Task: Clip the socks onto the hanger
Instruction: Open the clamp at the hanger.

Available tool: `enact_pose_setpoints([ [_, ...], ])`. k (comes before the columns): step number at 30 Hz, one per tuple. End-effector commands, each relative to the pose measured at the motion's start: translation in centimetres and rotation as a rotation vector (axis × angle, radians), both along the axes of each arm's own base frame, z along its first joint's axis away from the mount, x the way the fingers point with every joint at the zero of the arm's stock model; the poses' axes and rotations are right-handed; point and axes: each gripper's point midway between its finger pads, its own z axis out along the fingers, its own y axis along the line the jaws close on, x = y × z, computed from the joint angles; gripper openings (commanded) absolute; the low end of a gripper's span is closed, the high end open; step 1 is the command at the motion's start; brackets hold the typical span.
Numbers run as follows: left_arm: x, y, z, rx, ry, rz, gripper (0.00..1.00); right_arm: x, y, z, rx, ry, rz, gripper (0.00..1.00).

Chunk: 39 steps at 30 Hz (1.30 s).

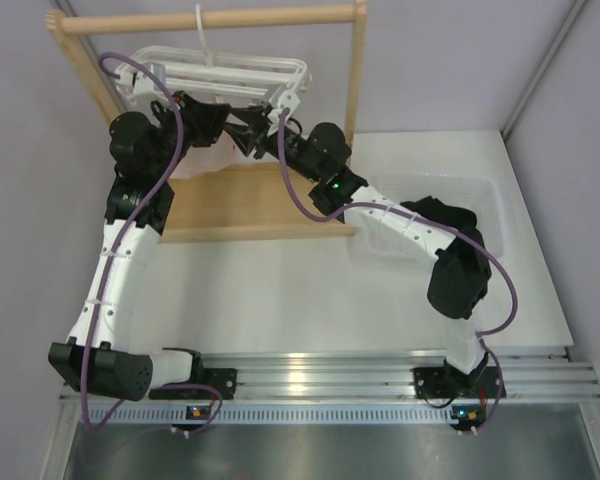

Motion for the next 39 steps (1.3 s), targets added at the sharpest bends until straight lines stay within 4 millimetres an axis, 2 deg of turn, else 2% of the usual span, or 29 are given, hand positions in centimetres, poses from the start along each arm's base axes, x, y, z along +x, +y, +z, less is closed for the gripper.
enact_pose_setpoints([
  [1,-0.9,0.2,1.0,-0.023,-0.017,0.006,0.00,-1.4,0.9,2.5,0.045,-0.063,0.033,0.36],
  [5,-1.0,0.0,1.1,-0.035,-0.012,-0.008,0.00,-1.4,1.2,1.9,0.023,-0.058,0.043,0.35],
  [6,-1.0,-0.1,0.9,-0.035,-0.007,-0.010,0.00,-1.4,1.2,1.9,0.025,-0.057,0.043,0.27],
  [8,-1.0,-0.1,0.7,-0.040,0.004,-0.009,0.00,-1.3,1.1,2.2,0.036,-0.057,0.039,0.19],
  [9,-1.0,-0.1,0.6,-0.042,0.007,-0.013,0.00,-1.3,1.1,2.4,0.044,-0.053,0.038,0.10],
  [11,-1.0,-0.1,0.5,-0.040,0.013,-0.009,0.01,-1.1,0.8,2.8,0.058,-0.046,0.038,0.00],
  [14,-1.3,0.1,0.8,-0.038,0.003,0.000,0.11,-1.0,0.6,2.9,0.073,-0.017,0.061,0.00],
  [15,-1.4,0.3,0.9,-0.034,-0.001,0.007,0.23,-1.2,0.5,3.0,0.075,-0.005,0.083,0.00],
  [18,-2.0,1.0,1.6,-0.024,-0.033,0.043,0.39,-1.4,0.4,2.6,0.090,0.069,0.144,0.00],
  [22,-3.2,1.8,3.2,0.015,-0.124,0.074,0.48,-1.1,-0.1,2.3,0.099,0.129,0.203,0.00],
  [29,-4.9,2.3,4.8,0.151,-0.243,0.055,0.61,-1.5,-0.3,2.2,0.109,0.180,0.272,0.00],
  [30,-5.4,1.7,5.4,0.165,-0.283,0.013,0.62,-1.5,-0.3,2.1,0.111,0.190,0.281,0.00],
  [34,-4.9,0.9,5.4,0.212,-0.289,-0.084,0.64,-1.4,-0.7,2.3,0.125,0.212,0.305,0.00],
  [35,-4.6,1.6,5.4,0.212,-0.283,-0.091,0.64,-1.3,-0.7,2.2,0.126,0.216,0.309,0.00],
  [36,-5.0,0.6,5.2,0.217,-0.289,-0.183,0.63,-1.4,-0.7,2.0,0.127,0.229,0.324,0.00],
  [37,-5.0,1.1,5.9,0.198,-0.284,-0.211,0.63,-1.2,-0.9,2.0,0.129,0.236,0.325,0.00],
  [38,-3.8,1.9,5.2,0.188,-0.253,-0.227,0.61,-1.4,-0.9,2.0,0.131,0.246,0.342,0.00],
  [39,-3.8,2.0,5.8,0.186,-0.275,-0.256,0.60,-1.3,-1.0,2.0,0.132,0.251,0.347,0.00],
])
